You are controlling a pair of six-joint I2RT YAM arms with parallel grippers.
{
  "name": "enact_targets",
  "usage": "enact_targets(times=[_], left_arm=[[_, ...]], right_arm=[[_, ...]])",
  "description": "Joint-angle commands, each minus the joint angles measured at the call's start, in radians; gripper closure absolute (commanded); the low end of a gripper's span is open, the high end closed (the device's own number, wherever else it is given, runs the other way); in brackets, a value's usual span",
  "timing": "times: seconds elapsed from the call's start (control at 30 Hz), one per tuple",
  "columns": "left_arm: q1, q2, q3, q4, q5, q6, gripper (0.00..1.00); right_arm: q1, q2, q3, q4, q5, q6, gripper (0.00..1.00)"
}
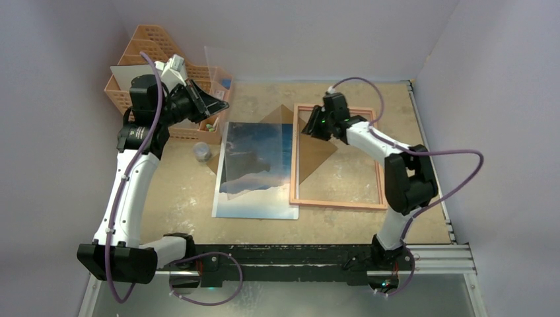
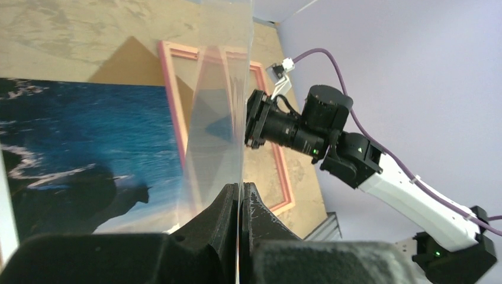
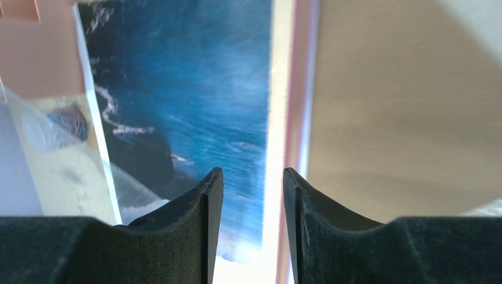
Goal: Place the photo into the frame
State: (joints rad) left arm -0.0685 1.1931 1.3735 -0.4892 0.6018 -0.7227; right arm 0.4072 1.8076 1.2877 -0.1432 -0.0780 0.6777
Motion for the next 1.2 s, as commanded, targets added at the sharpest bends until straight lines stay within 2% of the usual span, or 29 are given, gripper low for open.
enact_targets(times=[0.0,0.2,0.4,0.53,0.63,0.77,0.97,1.17], left_arm=[[-0.003,-0.028,-0.004,0.172,0.122,-0.118,1.00],[-0.059,-0.021,-0.060,0.402,0.173,-0.296,1.00],[-0.193,0.066,-0.076,0.473,0.113,-0.367,1.00],[-0.243,0.127,-0.129,0.569,0.067,-0.410,1.00],[-0.273,0.177,-0.157,0.632,0.057,-0.444,1.00],[-0.301,0.237,-0.165,0.677,0.045,-0.464,1.00],[-0.308,0.313,-0.209,0.759,0.050,-0.512,1.00],[-0.323,0.367,-0.248,0.881,0.072,-0.608,1.00]], right_arm=[[-0.195,-0.124,-0.018,-0.045,0.168,-0.078,0.54],[-0.386,-0.154,-0.103,-0.048,0.390,-0.110,0.44],[-0.493,-0.079,-0.128,-0.042,0.359,-0.078,0.40],[-0.515,-0.044,-0.156,-0.029,0.349,-0.073,0.34],[-0.533,-0.030,-0.187,-0.017,0.342,-0.073,0.34],[-0.540,-0.022,-0.213,-0.006,0.255,-0.075,0.34],[-0.541,-0.060,-0.316,0.073,-0.044,-0.051,0.39],[-0.540,-0.026,-0.349,0.131,-0.228,-0.029,0.41]])
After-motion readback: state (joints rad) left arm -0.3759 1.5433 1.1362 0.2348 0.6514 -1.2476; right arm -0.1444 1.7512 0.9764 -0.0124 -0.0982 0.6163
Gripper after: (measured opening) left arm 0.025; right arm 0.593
